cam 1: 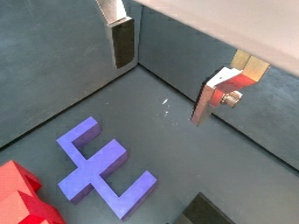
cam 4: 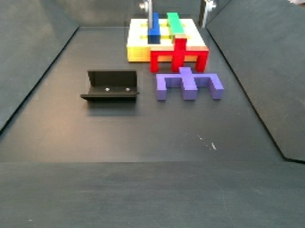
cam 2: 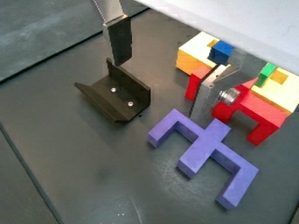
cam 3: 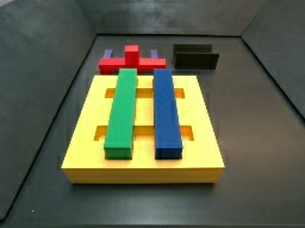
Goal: Pick up the purple object. Move up. Place the purple object on the fixture. Regrasp the purple object. Move to above the board. Insert the purple object.
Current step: Pick up the purple object.
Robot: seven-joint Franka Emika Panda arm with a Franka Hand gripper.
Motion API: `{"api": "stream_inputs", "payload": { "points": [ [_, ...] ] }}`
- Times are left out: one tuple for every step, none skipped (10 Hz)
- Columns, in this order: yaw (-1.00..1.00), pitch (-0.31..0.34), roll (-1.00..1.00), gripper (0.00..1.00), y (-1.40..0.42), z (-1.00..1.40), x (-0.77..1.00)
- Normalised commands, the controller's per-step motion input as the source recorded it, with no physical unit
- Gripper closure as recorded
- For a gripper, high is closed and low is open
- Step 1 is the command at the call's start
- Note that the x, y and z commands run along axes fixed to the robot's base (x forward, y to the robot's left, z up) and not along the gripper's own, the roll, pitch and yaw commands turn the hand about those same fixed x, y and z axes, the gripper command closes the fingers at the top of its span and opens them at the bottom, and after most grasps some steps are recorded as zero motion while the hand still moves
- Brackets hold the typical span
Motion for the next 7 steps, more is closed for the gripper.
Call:
{"api": "stream_inputs", "payload": {
  "points": [
    [0.00,0.000,0.00,0.00,0.00,0.00,0.02],
    [0.00,-0.024,-0.01,0.00,-0.16,-0.17,0.00],
    [0.00,-0.114,0.00,0.00,-0.40,-0.39,-0.03],
    [0.00,-0.180,0.00,0.00,-0.67,-0.49,-0.15],
    [0.00,-0.184,0.00,0.00,-0.62,-0.56,-0.18],
    [0.01,-0.171,-0.03,0.00,-0.52,-0.59,-0.12],
    [0.00,-0.180,-0.08,0.00,-0.34,-0.67,-0.14]
  ]
}}
